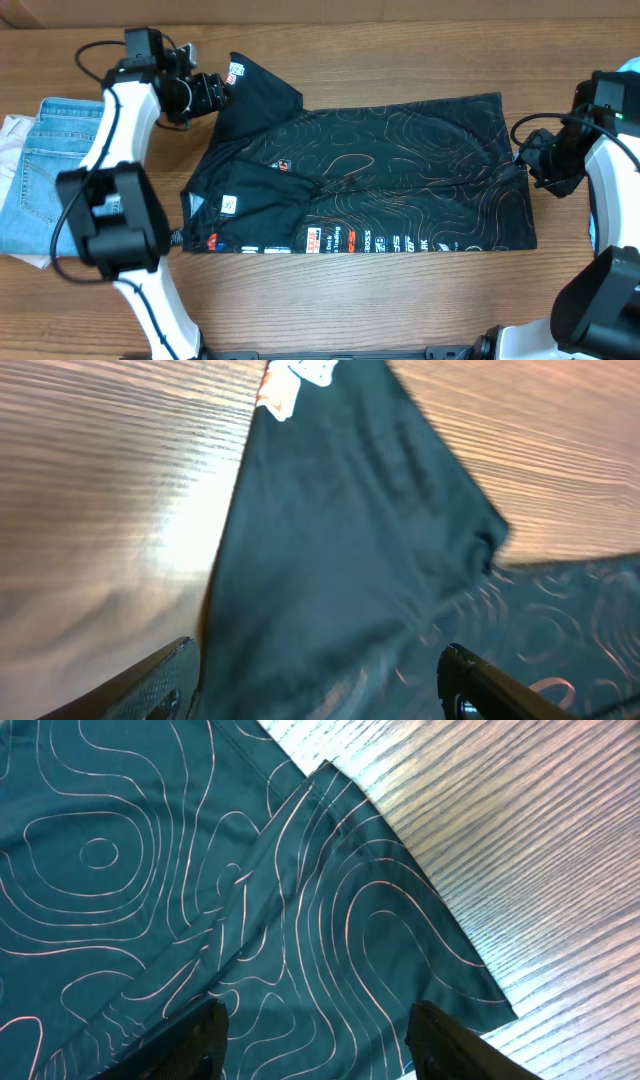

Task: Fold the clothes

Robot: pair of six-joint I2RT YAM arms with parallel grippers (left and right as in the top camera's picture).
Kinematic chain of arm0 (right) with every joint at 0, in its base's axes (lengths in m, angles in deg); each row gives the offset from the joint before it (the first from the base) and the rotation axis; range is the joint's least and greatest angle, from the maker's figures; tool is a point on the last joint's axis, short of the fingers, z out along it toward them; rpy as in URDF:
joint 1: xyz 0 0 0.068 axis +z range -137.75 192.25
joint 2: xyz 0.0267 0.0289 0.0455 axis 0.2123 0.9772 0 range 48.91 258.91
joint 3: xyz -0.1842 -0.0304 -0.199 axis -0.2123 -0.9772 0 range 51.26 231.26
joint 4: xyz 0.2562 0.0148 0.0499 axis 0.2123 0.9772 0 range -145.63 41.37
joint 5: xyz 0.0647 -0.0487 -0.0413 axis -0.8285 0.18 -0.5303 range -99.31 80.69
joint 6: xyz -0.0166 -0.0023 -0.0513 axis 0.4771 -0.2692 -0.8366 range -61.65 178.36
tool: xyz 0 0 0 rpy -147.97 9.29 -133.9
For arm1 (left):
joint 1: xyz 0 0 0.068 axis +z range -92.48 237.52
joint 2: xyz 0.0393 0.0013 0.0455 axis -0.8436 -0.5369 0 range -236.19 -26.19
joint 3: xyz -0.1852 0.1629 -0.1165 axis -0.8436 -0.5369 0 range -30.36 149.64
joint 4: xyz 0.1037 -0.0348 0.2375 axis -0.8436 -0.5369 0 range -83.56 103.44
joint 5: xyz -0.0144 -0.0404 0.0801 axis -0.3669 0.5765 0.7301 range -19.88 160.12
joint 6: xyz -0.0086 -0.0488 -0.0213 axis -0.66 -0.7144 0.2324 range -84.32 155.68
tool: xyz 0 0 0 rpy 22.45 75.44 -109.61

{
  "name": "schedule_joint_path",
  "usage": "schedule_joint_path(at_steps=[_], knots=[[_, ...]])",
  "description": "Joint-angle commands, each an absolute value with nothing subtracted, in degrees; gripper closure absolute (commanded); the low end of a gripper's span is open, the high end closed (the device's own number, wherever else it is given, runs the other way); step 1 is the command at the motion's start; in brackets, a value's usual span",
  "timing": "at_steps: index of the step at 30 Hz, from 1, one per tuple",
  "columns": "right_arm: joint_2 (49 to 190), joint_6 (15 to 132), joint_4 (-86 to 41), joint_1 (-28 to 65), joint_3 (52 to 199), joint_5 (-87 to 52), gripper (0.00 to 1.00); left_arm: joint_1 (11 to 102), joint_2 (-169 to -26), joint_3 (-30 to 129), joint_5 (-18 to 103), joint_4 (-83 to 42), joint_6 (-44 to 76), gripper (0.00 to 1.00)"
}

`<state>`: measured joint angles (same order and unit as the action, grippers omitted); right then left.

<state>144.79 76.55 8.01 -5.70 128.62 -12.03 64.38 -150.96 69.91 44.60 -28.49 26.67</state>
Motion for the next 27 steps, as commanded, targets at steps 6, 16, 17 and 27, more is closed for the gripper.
schedule_joint_path(at_steps=[6, 16, 17, 27], knots=[[143.8, 75.9, 7.3, -5.7, 129.7, -12.6, 0.38, 64.6, -159.9, 73.0, 42.9, -25.6, 26.3, 0.20], [143.8, 75.9, 6.5, -5.7, 129.7, -12.6, 0.41, 61.1, -163.8, 73.0, 43.4, -23.1, 26.3, 0.36], [143.8, 75.9, 6.4, -5.7, 129.7, -12.6, 0.41, 60.7, -164.0, 73.0, 43.9, -23.1, 26.3, 0.40], [143.8, 71.7, 0.9, -5.5, 129.7, -13.7, 0.65, 60.5, -164.0, 73.1, 46.7, -22.6, 23.6, 0.91]])
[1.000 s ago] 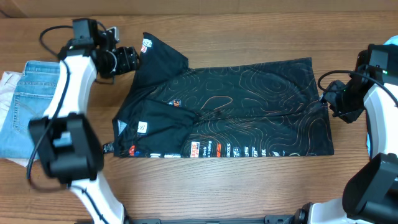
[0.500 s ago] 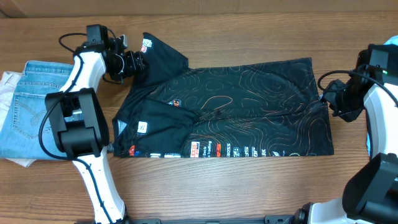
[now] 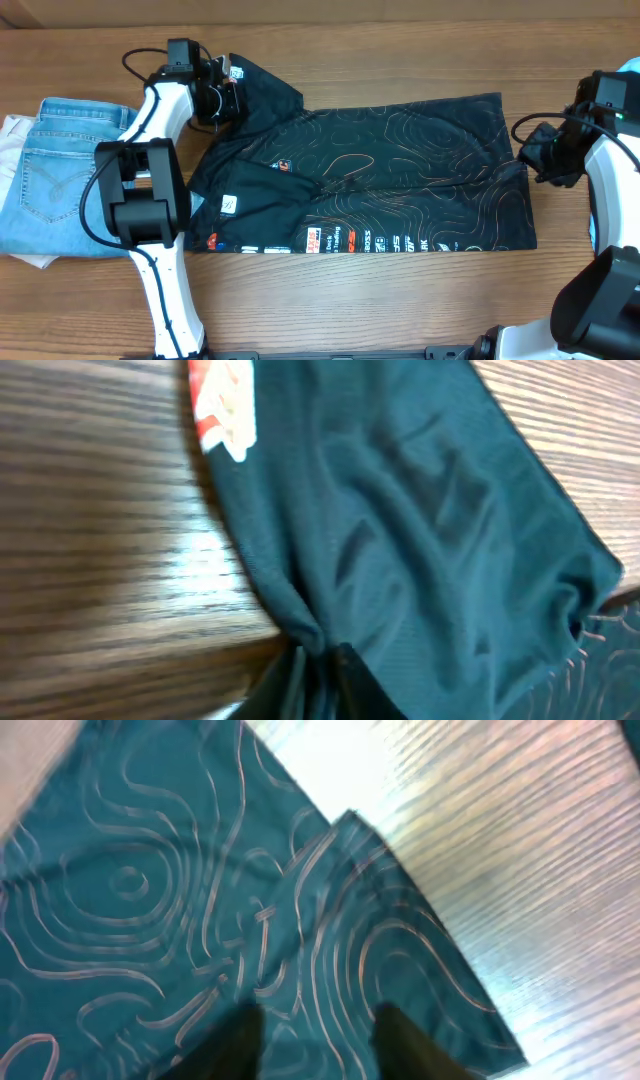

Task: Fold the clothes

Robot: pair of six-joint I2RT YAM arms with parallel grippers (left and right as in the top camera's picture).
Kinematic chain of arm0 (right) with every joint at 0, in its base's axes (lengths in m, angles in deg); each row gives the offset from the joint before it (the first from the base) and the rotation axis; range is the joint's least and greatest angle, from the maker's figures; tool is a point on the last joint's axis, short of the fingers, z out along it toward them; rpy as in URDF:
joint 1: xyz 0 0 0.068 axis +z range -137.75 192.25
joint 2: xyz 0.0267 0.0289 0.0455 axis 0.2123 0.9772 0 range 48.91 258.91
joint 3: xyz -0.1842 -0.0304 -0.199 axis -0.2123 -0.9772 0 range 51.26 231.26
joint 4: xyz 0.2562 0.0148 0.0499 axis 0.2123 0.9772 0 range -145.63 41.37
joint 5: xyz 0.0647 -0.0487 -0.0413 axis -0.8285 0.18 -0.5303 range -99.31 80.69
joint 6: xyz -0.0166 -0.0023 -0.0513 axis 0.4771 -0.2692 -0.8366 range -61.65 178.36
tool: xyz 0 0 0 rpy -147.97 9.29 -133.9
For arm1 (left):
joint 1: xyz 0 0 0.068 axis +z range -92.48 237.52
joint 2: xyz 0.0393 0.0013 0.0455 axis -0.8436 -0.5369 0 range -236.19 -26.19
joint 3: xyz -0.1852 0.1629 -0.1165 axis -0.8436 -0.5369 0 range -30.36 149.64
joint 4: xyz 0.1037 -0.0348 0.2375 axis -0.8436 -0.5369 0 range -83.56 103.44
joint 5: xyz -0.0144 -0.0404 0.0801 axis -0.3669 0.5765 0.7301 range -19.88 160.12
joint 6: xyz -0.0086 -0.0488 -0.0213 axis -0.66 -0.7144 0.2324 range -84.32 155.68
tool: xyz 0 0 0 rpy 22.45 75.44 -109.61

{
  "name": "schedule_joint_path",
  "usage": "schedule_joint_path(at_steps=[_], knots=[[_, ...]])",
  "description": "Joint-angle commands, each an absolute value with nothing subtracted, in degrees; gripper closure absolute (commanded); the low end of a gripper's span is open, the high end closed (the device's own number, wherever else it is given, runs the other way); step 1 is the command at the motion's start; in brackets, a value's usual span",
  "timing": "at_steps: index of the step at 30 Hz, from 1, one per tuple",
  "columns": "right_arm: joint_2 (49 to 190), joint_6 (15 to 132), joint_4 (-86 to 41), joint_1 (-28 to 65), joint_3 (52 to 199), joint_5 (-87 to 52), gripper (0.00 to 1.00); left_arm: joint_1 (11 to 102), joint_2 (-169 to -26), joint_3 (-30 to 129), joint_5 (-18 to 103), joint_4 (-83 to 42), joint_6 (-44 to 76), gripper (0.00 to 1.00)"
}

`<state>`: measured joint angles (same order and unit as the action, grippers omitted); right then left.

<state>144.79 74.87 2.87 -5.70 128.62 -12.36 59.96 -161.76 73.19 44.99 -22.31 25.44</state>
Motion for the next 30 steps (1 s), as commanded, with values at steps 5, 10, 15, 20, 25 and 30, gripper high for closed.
schedule_joint_path(at_steps=[5, 10, 15, 20, 25, 30], knots=[[144.5, 65.6, -5.1, -4.0, 129.7, -18.6, 0.55, 61.0, -162.6, 74.8, 46.8, -24.2, 22.4, 0.95], [147.5, 65.5, -13.9, -3.6, 129.9, -19.8, 0.40, 61.0, -159.6, 75.7, 46.8, -25.4, 21.9, 0.95], [152.5, 63.9, -26.7, -3.5, 130.0, -23.8, 0.30, 61.0, -156.6, 75.7, 46.7, -27.5, 19.3, 0.96], [158.6, 63.9, -37.5, -3.4, 130.0, -24.0, 0.26, 61.0, -153.9, 75.7, 46.8, -29.3, 19.3, 0.96], [165.4, 63.9, -45.1, -3.4, 130.0, -24.0, 0.25, 60.9, -153.4, 75.7, 47.1, -31.2, 19.3, 0.96], [170.9, 63.9, -50.4, -3.4, 130.0, -24.7, 0.23, 60.8, -153.4, 75.7, 47.9, -33.1, 19.4, 0.96]])
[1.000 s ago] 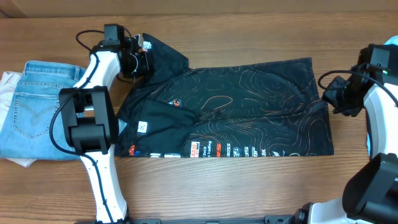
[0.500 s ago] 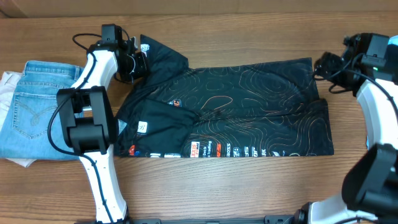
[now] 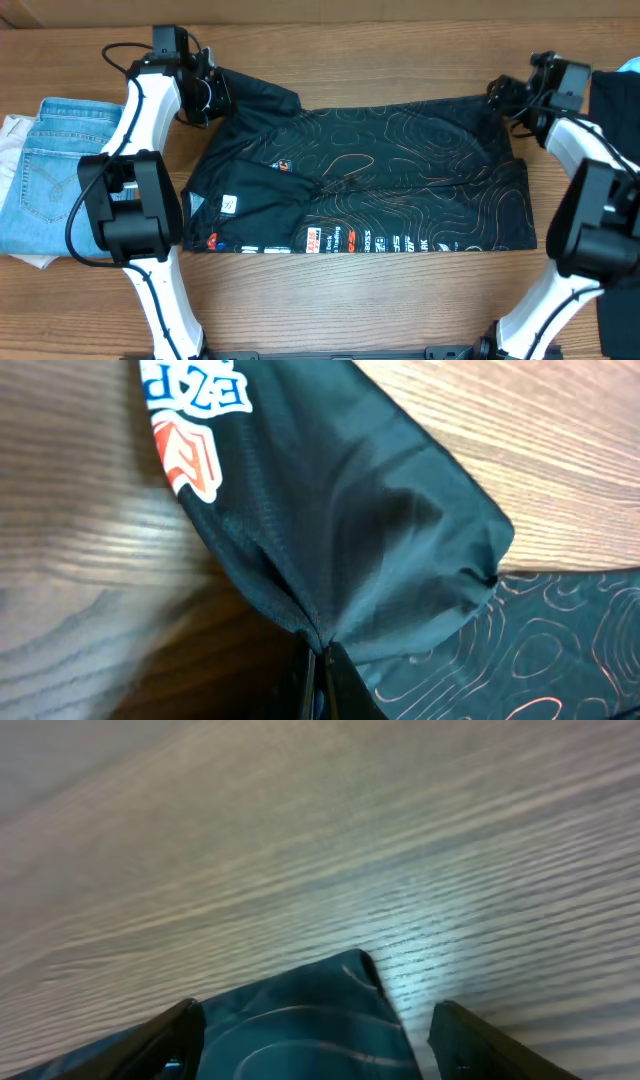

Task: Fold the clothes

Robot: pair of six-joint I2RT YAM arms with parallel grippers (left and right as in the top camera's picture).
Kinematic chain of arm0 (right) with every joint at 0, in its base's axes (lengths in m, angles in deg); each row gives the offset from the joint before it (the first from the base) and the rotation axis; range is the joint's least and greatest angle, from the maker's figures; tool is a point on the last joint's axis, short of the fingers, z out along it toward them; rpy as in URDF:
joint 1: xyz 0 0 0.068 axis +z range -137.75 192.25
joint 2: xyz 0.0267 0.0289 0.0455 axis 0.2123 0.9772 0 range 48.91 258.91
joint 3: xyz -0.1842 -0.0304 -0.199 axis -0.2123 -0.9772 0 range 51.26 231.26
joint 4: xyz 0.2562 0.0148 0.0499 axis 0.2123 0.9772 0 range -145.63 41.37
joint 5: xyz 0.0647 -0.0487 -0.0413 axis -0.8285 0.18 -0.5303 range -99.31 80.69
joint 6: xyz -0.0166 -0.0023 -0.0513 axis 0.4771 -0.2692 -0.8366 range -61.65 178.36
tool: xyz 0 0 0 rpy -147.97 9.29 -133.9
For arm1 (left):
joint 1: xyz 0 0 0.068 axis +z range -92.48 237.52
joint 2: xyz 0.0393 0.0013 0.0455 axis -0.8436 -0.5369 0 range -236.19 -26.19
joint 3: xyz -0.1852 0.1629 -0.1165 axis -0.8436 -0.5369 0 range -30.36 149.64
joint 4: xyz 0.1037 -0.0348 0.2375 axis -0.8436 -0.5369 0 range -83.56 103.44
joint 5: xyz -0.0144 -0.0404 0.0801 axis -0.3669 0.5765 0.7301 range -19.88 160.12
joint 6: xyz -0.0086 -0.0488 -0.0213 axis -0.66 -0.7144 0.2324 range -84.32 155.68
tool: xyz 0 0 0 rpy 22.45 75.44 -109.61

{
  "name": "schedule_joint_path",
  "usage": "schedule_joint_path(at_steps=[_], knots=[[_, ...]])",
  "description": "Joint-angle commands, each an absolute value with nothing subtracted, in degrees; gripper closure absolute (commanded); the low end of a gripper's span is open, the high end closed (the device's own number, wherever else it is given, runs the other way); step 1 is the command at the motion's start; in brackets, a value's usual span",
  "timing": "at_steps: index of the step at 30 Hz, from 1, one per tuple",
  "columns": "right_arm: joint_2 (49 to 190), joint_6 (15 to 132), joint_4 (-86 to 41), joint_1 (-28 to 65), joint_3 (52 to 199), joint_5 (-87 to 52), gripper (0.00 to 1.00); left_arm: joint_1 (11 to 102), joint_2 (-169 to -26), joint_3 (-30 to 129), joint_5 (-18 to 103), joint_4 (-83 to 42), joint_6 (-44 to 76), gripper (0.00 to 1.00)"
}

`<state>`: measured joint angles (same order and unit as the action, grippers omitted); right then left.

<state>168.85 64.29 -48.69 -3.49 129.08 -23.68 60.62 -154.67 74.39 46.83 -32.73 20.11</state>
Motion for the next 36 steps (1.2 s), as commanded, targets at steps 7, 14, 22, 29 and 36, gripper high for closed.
schedule_joint_path(at_steps=[7, 14, 22, 29, 36], knots=[[174.8, 63.8, -55.9, -2.6, 130.1, -26.1, 0.23, 60.5, -153.4, 75.7, 48.2, -33.7, 19.4, 0.95], [177.8, 64.0, -56.4, -1.4, 130.1, -23.7, 0.35, 60.3, -153.4, 75.7, 49.5, -34.2, 19.4, 0.95], [177.9, 64.8, -56.2, -1.9, 130.1, -21.3, 0.60, 60.3, -153.4, 75.7, 49.6, -34.6, 19.4, 0.95], [177.8, 65.8, -56.2, -3.5, 130.1, -20.7, 0.51, 60.3, -153.4, 75.7, 49.6, -34.8, 19.6, 0.95], [177.8, 65.8, -56.5, -3.6, 130.1, -20.8, 0.50, 60.3, -153.4, 75.7, 49.6, -34.8, 19.6, 0.95]])
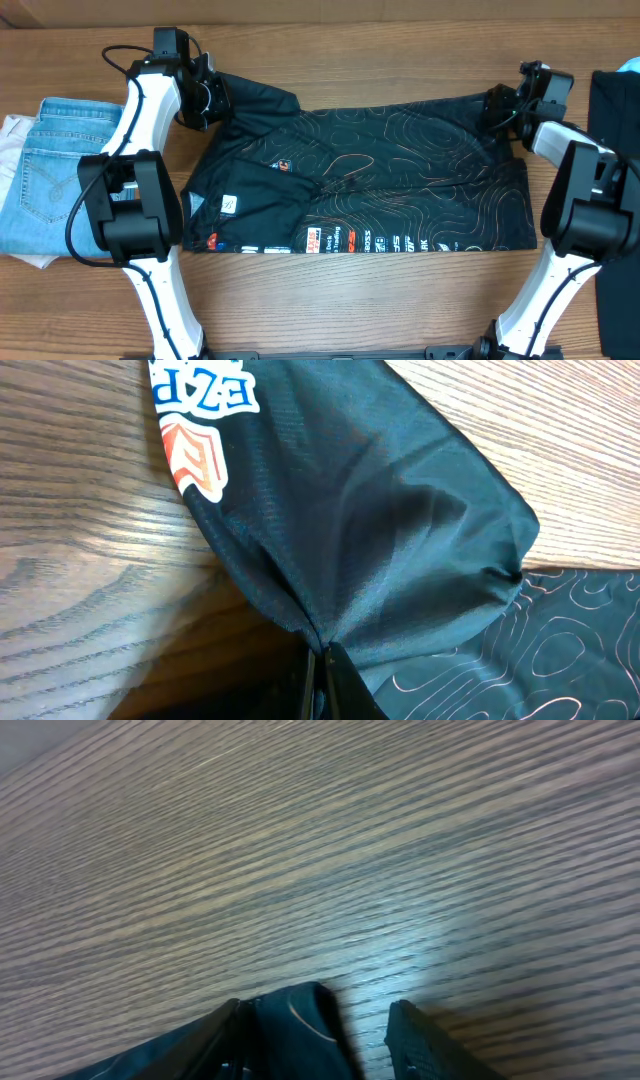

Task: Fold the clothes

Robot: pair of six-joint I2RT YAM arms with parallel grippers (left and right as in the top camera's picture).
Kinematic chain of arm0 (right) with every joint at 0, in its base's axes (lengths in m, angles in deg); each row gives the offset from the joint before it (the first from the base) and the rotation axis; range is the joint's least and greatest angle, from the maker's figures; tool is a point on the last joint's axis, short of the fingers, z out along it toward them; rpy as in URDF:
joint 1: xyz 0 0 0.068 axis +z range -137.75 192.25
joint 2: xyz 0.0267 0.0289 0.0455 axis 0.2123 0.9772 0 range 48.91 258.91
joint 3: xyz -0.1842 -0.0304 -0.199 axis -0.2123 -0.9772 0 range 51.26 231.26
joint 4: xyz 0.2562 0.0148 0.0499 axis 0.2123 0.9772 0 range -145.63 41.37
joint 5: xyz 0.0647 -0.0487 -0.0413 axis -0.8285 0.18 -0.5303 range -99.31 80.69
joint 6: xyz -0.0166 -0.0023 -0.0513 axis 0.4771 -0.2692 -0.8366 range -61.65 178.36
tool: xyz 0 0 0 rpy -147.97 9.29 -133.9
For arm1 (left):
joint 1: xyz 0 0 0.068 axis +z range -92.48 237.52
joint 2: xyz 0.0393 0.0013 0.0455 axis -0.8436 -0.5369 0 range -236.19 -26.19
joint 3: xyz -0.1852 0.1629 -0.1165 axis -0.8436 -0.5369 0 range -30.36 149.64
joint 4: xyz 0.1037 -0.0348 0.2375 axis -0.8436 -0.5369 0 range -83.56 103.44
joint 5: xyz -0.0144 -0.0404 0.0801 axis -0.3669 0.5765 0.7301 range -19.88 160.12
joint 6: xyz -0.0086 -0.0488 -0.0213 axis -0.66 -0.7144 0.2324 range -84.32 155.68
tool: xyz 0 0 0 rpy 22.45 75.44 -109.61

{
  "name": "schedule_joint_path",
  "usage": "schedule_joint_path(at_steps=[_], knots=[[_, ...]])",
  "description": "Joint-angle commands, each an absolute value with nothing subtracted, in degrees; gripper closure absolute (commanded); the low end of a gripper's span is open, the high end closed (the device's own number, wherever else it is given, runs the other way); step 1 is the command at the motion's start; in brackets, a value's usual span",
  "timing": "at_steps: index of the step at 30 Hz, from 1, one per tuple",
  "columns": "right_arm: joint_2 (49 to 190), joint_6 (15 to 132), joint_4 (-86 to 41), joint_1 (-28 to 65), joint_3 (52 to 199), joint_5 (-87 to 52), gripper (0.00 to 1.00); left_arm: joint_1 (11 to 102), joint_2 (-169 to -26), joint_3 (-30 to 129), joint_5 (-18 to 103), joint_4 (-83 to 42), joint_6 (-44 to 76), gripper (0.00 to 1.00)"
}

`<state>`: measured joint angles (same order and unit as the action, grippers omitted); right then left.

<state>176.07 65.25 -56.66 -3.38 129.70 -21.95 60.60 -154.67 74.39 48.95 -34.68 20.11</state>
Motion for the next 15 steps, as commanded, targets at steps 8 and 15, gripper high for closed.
schedule_joint_path(at_steps=[8, 15], knots=[[177.8, 65.8, -57.6, -3.2, 130.1, -21.0, 0.51, 60.2, -153.4, 75.7, 49.8, -34.7, 19.8, 0.95], [177.8, 65.8, -59.5, -1.9, 130.1, -21.6, 0.50, 60.2, -153.4, 75.7, 49.8, -34.7, 19.8, 0.95]])
